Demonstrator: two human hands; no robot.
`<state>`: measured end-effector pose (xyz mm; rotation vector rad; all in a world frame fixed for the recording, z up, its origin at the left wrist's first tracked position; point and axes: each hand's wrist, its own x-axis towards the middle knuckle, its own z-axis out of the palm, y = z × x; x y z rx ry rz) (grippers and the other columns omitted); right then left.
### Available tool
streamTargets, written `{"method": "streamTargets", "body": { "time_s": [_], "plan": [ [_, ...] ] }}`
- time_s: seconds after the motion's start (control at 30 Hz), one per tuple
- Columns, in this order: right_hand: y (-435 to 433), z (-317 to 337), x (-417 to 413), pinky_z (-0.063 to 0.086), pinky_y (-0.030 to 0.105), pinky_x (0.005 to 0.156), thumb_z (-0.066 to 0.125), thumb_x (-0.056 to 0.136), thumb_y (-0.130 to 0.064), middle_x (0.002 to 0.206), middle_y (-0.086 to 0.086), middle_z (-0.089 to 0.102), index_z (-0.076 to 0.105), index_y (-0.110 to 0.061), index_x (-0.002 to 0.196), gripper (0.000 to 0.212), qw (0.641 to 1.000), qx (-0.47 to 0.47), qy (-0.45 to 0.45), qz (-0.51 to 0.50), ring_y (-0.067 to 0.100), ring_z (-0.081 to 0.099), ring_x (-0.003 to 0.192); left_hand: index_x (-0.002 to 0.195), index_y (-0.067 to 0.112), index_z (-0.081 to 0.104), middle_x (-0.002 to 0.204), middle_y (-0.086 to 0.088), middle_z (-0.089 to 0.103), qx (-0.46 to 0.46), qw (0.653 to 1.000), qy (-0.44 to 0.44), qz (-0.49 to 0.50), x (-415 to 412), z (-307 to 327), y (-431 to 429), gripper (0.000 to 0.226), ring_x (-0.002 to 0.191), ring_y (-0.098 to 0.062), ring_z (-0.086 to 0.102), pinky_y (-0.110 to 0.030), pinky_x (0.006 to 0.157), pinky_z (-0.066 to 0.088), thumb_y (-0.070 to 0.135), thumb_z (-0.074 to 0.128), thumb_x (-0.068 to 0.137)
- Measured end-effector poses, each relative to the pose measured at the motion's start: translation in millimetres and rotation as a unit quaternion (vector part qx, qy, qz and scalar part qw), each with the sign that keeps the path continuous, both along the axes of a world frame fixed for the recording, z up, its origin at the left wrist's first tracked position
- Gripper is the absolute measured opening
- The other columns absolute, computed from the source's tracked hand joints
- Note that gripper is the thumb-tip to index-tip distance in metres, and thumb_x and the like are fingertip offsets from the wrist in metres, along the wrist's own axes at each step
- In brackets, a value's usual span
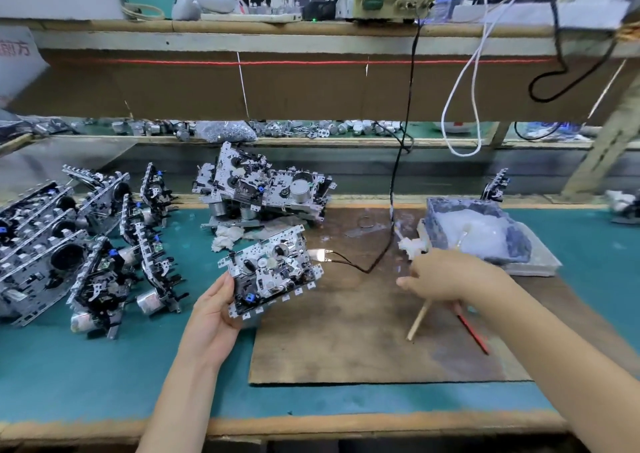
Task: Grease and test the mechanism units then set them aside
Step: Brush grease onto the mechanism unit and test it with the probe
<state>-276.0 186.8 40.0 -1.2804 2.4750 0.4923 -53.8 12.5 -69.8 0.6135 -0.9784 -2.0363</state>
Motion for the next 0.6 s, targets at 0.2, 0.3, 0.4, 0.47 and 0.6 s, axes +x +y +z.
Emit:
{"method": "streamTargets", "body": {
  "time_s": [0.2, 0.3, 0.4, 0.47, 0.6],
  "plan": [
    [24, -3, -15, 0.043, 0.03, 0.084, 0.038, 0.092, -0.005, 0.121, 0.01, 0.056, 0.058, -0.015, 0.12, 0.036, 0.997, -0.075, -0.022, -0.029, 0.027, 0.053, 0.11, 0.072, 0.019, 0.079, 0.082, 0.0, 0.075, 0.003, 1.0, 0.002, -0.003, -4, -3, 0, 0.05, 0.072, -0.01, 0.072, -0.022, 0.055, 0.056, 0.008, 0.038, 0.097],
    [30, -4, -26, 0.043, 0.029, 0.078, 0.044, 0.09, -0.006, 0.113, 0.009, 0.061, 0.061, -0.019, 0.112, 0.031, 0.983, -0.174, 0.0, -0.049, 0.027, 0.055, 0.103, 0.072, 0.02, 0.079, 0.082, 0.001, 0.075, 0.0, 1.0, -0.004, -0.001, -3, -5, -2, 0.052, 0.072, -0.01, 0.072, -0.023, 0.055, 0.056, 0.008, 0.036, 0.097],
    [30, -6, -33, 0.041, 0.029, 0.075, 0.044, 0.091, -0.007, 0.108, 0.011, 0.064, 0.062, -0.015, 0.109, 0.027, 0.963, -0.254, 0.03, -0.081, 0.029, 0.056, 0.099, 0.074, 0.021, 0.079, 0.085, 0.001, 0.075, 0.0, 1.0, -0.005, -0.004, -2, -5, -2, 0.051, 0.075, -0.011, 0.072, -0.024, 0.057, 0.057, 0.009, 0.036, 0.097],
    [27, -6, -35, 0.042, 0.03, 0.074, 0.041, 0.091, -0.005, 0.105, 0.014, 0.064, 0.061, -0.009, 0.109, 0.027, 0.952, -0.286, 0.058, -0.095, 0.032, 0.057, 0.096, 0.075, 0.021, 0.079, 0.085, 0.001, 0.075, -0.002, 1.0, -0.01, -0.005, -2, -4, -2, 0.05, 0.075, -0.011, 0.072, -0.025, 0.057, 0.058, 0.01, 0.036, 0.097],
    [25, -4, -36, 0.04, 0.035, 0.066, 0.039, 0.094, -0.009, 0.095, 0.018, 0.062, 0.056, -0.001, 0.101, 0.02, 0.918, -0.373, 0.085, -0.104, 0.031, 0.053, 0.083, 0.078, 0.02, 0.079, 0.087, 0.001, 0.075, -0.007, 1.0, -0.026, -0.006, -1, -4, -1, 0.048, 0.076, -0.01, 0.071, -0.023, 0.061, 0.058, 0.011, 0.037, 0.098]
  ]
}}
